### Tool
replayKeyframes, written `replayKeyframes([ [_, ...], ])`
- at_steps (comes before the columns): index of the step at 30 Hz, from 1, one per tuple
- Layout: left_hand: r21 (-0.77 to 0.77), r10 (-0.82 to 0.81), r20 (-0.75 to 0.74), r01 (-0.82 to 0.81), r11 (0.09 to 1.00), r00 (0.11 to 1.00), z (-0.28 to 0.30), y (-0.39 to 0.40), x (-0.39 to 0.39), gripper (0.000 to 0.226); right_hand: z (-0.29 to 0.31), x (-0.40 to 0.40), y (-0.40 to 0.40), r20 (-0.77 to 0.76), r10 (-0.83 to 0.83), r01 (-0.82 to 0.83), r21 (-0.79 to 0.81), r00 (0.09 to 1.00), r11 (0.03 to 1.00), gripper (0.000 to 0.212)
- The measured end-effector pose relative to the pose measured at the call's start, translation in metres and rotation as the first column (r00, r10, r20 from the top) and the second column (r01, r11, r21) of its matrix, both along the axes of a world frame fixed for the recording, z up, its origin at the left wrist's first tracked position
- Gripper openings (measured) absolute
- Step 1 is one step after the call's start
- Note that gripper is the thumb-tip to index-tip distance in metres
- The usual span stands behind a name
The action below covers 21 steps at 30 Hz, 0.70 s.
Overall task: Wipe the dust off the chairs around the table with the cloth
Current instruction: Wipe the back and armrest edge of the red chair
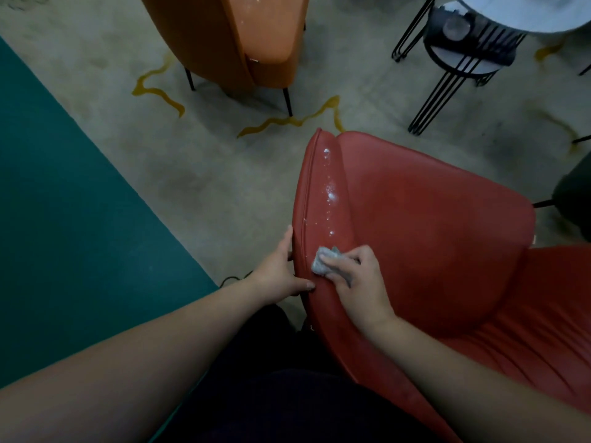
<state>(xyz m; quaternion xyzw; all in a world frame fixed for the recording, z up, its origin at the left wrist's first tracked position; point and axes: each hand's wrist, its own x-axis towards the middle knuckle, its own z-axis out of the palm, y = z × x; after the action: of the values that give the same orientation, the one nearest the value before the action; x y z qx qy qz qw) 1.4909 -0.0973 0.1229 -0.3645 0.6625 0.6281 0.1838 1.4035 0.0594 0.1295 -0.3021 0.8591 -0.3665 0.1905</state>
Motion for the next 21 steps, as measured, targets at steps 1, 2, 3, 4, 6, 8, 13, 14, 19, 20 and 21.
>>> replayKeyframes([
  [1,0.013,-0.006,0.002,0.006,1.0,1.0,-0.001,-0.001,0.0,0.13,0.0,-0.006,-0.015,-0.013,0.004,-0.004,0.012,1.0,1.0,0.036],
  [2,0.019,-0.012,0.005,0.012,1.0,1.0,-0.002,-0.002,0.0,0.131,0.001,-0.01,-0.029,-0.02,0.018,-0.018,0.021,1.0,1.0,0.035],
  [3,0.018,-0.018,0.006,0.018,1.0,1.0,-0.003,-0.003,0.0,0.132,0.004,-0.013,-0.039,-0.016,0.037,-0.036,0.024,0.999,0.999,0.033],
  [4,0.011,-0.028,0.005,0.028,1.0,1.0,-0.003,-0.003,0.0,0.132,0.006,-0.013,-0.043,-0.008,0.056,-0.056,0.034,0.998,0.998,0.032],
  [6,0.002,-0.055,0.005,0.055,0.998,0.998,-0.002,-0.004,-0.001,0.133,0.01,-0.009,-0.032,-0.015,0.103,-0.102,0.064,0.995,0.993,0.035],
  [8,-0.001,-0.073,-0.013,0.073,0.997,0.997,0.0,-0.004,0.0,0.133,0.013,0.001,-0.013,-0.039,0.157,-0.154,0.074,0.987,0.985,0.036],
  [13,-0.023,-0.098,0.002,0.098,0.995,0.995,0.0,-0.007,-0.004,0.136,0.007,-0.011,-0.038,-0.074,0.151,-0.146,0.067,0.986,0.987,0.023],
  [14,-0.025,-0.102,0.004,0.102,0.994,0.995,-0.001,-0.008,-0.005,0.137,0.005,-0.018,-0.051,-0.094,0.119,-0.113,0.065,0.988,0.991,0.021],
  [19,-0.014,-0.099,0.013,0.1,0.995,0.995,-0.007,-0.01,-0.007,0.139,-0.004,-0.025,-0.061,-0.091,-0.046,0.05,0.038,0.995,0.998,0.023],
  [20,-0.01,-0.102,0.011,0.102,0.995,0.995,-0.007,-0.011,-0.007,0.139,-0.005,-0.017,-0.051,-0.102,-0.043,0.048,0.043,0.994,0.998,0.024],
  [21,-0.008,-0.104,0.007,0.104,0.994,0.995,-0.008,-0.013,-0.008,0.139,-0.005,-0.008,-0.042,-0.116,-0.032,0.037,0.045,0.993,0.998,0.024],
])
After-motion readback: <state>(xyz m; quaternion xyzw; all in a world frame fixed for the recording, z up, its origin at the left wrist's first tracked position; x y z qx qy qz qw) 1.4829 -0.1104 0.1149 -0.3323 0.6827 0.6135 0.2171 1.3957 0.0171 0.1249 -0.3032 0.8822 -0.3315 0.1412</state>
